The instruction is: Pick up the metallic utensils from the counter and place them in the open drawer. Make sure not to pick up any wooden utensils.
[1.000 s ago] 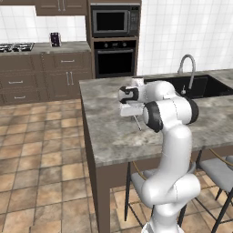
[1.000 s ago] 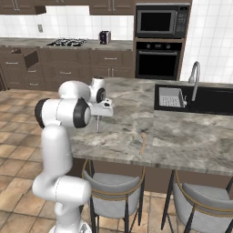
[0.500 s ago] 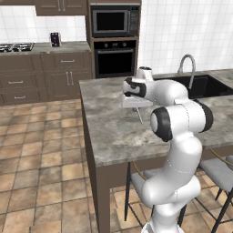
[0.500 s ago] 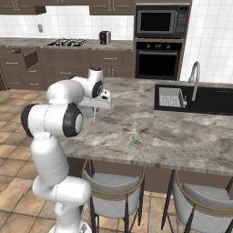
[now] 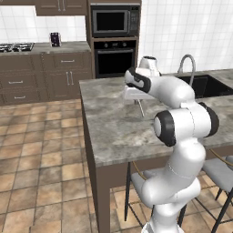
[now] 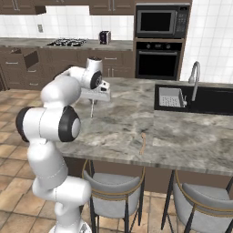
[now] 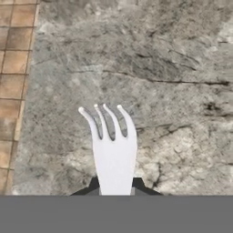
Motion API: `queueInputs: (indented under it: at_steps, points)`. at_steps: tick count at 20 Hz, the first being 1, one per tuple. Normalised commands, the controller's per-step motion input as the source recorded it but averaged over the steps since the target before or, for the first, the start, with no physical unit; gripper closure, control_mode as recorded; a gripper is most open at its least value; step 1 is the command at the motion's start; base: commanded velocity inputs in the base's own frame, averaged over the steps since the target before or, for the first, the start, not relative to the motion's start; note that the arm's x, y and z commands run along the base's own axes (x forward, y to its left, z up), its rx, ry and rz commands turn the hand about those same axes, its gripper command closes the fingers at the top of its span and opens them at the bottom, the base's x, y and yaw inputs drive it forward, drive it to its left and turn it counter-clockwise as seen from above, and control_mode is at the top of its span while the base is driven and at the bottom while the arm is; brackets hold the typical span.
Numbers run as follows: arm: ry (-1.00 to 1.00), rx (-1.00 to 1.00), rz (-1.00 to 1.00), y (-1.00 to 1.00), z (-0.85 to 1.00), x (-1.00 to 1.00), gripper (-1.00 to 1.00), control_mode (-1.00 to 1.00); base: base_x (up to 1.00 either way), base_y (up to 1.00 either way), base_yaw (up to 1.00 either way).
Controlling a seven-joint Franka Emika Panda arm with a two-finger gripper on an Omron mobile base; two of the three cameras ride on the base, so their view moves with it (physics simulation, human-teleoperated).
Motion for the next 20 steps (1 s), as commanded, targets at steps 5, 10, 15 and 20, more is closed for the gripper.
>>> queueInputs:
  at_steps: [5,10,15,20]
  points:
    - [0.0,0.0,0.0,0.11,0.0,-0.09,1.0,1.0,-0.38,0.27,0.19]
    - [0.0,0.0,0.0,0.0,0.0,0.0,1.0,1.0,-0.46,0.83,0.52]
    - [0.0,0.0,0.0,0.0,0.0,0.0,1.0,1.0,0.14,1.0,0.44]
    - [0.0,0.0,0.0,0.0,0.0,0.0,1.0,1.0,0.83,1.0,0.18]
